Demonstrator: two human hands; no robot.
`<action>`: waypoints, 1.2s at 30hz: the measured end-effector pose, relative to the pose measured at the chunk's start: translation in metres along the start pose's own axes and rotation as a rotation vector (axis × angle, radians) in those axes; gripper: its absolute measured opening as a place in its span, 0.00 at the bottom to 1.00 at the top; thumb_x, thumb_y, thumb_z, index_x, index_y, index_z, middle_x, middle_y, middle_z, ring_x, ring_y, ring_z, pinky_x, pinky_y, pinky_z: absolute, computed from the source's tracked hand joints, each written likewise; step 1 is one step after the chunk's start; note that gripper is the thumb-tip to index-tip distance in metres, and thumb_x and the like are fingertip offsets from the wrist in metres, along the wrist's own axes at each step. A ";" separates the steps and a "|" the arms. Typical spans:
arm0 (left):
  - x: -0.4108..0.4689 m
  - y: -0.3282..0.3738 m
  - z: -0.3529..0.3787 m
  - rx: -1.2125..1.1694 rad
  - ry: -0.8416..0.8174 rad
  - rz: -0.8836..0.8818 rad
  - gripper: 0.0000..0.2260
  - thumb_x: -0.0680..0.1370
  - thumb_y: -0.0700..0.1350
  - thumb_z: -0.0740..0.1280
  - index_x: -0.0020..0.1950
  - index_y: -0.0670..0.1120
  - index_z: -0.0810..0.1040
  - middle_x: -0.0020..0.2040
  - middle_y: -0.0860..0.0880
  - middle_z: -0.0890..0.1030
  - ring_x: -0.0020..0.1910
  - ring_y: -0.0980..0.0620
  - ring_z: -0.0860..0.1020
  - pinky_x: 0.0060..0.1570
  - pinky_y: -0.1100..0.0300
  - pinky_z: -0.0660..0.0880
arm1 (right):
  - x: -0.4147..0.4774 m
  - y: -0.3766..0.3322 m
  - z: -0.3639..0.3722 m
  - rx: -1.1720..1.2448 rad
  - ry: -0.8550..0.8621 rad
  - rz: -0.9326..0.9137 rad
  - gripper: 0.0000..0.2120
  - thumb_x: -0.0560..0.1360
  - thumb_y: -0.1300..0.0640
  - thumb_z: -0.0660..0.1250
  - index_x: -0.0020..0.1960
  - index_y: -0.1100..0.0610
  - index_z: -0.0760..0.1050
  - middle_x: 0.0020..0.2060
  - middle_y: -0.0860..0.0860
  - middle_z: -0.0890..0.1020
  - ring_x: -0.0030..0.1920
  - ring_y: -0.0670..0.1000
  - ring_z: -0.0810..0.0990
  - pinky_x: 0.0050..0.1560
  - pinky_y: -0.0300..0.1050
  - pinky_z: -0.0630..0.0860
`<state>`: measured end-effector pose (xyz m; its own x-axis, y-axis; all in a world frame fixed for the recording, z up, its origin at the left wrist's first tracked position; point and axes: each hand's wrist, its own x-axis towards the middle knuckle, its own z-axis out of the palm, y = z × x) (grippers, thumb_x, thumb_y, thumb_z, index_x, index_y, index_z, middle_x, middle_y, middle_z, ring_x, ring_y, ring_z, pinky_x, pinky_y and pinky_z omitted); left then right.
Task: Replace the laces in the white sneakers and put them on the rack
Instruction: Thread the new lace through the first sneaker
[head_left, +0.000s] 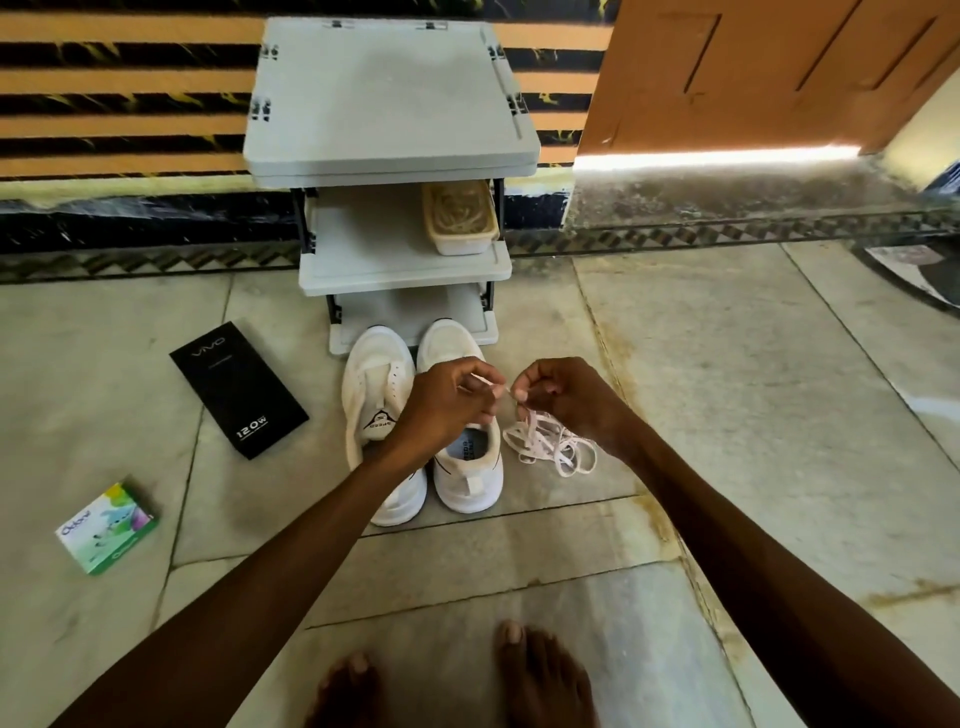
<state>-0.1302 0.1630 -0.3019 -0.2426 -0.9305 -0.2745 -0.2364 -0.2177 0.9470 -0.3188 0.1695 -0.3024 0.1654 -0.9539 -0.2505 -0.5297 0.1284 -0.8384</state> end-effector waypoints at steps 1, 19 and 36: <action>0.000 0.001 0.001 -0.022 0.010 0.016 0.03 0.75 0.37 0.72 0.49 0.41 0.82 0.38 0.42 0.82 0.37 0.44 0.82 0.44 0.51 0.82 | 0.000 -0.004 0.000 -0.008 -0.006 -0.009 0.04 0.74 0.66 0.70 0.43 0.58 0.80 0.34 0.53 0.85 0.37 0.50 0.82 0.44 0.51 0.78; 0.000 -0.002 -0.002 -0.019 -0.016 -0.066 0.08 0.77 0.38 0.70 0.54 0.36 0.83 0.46 0.36 0.84 0.35 0.50 0.81 0.43 0.59 0.82 | 0.002 -0.019 0.004 -0.024 0.046 -0.037 0.09 0.73 0.60 0.74 0.46 0.53 0.74 0.34 0.50 0.85 0.37 0.47 0.83 0.41 0.43 0.76; -0.006 0.040 -0.022 0.498 0.431 0.096 0.10 0.74 0.43 0.70 0.35 0.55 0.77 0.34 0.61 0.77 0.37 0.58 0.77 0.37 0.63 0.69 | 0.004 -0.003 -0.002 -0.622 0.272 0.022 0.12 0.71 0.65 0.61 0.40 0.49 0.77 0.32 0.47 0.79 0.35 0.52 0.77 0.35 0.43 0.67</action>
<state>-0.1178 0.1536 -0.2583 0.0891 -0.9960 -0.0035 -0.6637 -0.0619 0.7454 -0.3185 0.1649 -0.2993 -0.0228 -0.9976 -0.0654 -0.9242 0.0460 -0.3792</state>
